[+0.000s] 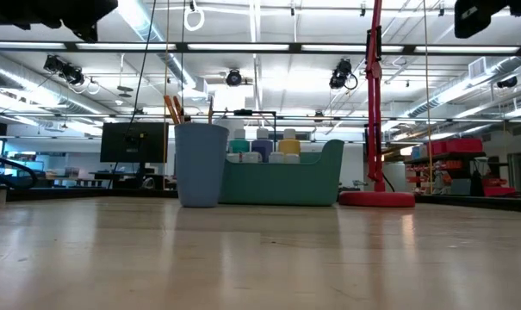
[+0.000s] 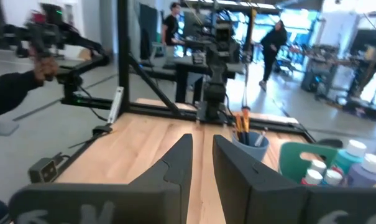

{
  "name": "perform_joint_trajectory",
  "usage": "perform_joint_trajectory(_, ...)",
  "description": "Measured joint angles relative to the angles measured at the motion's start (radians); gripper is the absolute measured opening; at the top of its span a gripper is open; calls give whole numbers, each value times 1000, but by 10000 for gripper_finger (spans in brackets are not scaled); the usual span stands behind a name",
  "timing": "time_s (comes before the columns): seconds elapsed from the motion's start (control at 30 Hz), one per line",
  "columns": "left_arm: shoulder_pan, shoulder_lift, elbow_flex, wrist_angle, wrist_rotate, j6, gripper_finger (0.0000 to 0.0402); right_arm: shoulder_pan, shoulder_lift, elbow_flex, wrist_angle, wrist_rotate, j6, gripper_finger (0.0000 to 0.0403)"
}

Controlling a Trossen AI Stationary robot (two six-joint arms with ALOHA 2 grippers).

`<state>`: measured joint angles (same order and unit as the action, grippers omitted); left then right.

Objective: Pick & Place Paint Supplies
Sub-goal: Return to Home Position

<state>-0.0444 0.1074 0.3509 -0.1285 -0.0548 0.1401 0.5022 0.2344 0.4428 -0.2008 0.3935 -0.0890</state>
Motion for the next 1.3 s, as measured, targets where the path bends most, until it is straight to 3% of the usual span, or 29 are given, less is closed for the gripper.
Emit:
perform_joint_trajectory(0.2, 0, -106, -130, 79, -22, 6, 146, 0, -93, -46, 1, -64, -31, 66)
perform_joint_trajectory(0.4, 0, -104, -290, 315, -71, 38, 146, 0, -166, -81, -18, -72, -44, 66)
perform_joint_trajectory(0.5, 0, -105, -342, 341, -115, 34, 146, 0, -203, -107, -18, -72, -50, 66)
perform_joint_trajectory(0.73, 0, -104, -341, 343, -116, -6, 146, 0, -235, -149, -15, -76, -50, 66)
perform_joint_trajectory(0.93, 0, -101, -341, 291, -155, -102, 146, 0, -235, -202, 27, -162, -23, 66)
perform_joint_trajectory(1.3, 0, -101, -341, 300, -155, -88, 146, 0, -235, -324, 166, -202, -17, 66)
